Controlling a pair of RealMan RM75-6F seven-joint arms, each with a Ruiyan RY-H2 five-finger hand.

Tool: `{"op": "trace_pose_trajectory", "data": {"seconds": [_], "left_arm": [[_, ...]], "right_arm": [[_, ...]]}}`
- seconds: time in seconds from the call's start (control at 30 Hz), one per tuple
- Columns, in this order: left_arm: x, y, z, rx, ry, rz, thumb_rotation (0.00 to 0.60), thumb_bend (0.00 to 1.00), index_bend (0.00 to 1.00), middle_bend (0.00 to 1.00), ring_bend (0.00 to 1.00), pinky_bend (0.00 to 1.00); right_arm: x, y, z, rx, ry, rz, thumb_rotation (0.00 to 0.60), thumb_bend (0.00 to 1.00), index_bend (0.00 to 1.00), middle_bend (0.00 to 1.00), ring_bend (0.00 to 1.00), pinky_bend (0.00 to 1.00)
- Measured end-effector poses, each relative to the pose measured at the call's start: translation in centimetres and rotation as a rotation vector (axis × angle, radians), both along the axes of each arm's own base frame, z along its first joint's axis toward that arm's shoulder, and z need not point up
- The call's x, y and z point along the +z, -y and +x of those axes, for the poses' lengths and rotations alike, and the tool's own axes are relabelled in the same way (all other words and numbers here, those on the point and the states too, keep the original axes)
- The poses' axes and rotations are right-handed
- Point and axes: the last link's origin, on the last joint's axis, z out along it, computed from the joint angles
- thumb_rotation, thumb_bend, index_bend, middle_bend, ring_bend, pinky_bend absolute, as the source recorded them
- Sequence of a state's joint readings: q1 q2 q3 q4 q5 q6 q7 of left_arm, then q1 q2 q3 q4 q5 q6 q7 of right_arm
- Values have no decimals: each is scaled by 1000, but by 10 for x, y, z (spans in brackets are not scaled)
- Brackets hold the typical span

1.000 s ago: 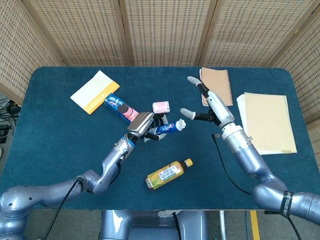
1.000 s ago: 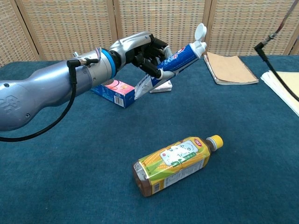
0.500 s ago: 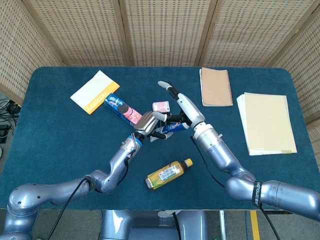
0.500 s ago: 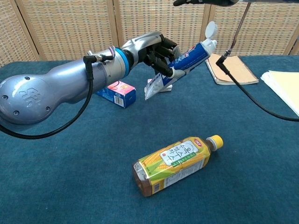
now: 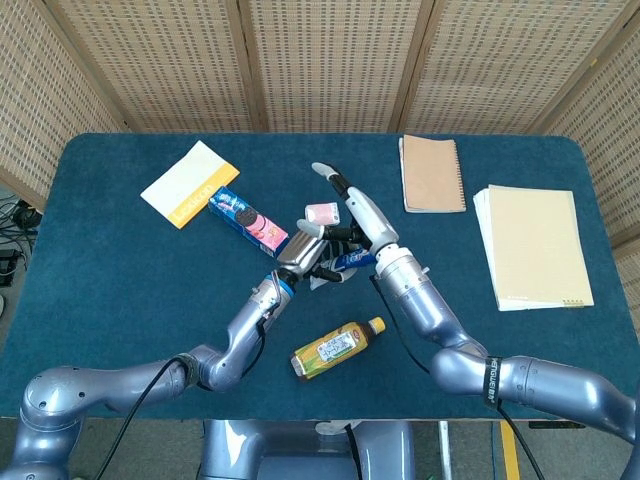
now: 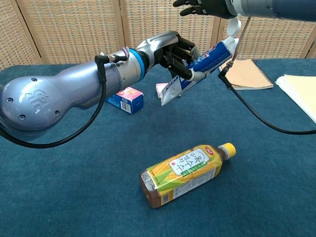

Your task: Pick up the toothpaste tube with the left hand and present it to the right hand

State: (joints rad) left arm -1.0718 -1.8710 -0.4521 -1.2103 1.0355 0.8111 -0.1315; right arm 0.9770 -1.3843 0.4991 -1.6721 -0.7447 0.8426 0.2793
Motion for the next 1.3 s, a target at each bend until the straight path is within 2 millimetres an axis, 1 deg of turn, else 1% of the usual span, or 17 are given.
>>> {"op": "trace_pose_trajectory", "data": {"seconds": [0.3,0.5,0.87,1.13,1.3], "left_arm": [[3,3,-1,5,42,5,600,527,781,601,556,563],[1,4,-4,13,59,6,600,527,784,603,556,563],[-2,7,-3,20,111,11,600,527,785,604,556,563],[0,6,-2,22,127,18,600,526,786,604,556,563],[2,6,2,20,140,20,600,527,786,604,556,562]], "right_arm": [[1,3,-12,-28,-9,-5,138,0,0,0,0,0],[5,4,-20,-45,-8,-8,137,0,0,0,0,0],[10,5,-35,-76,3,0,139,0,0,0,0,0],[12,5,-40,-82,21,8,135,0,0,0,0,0],[12,3,-39,-78,30,18,141,0,0,0,0,0]]}}
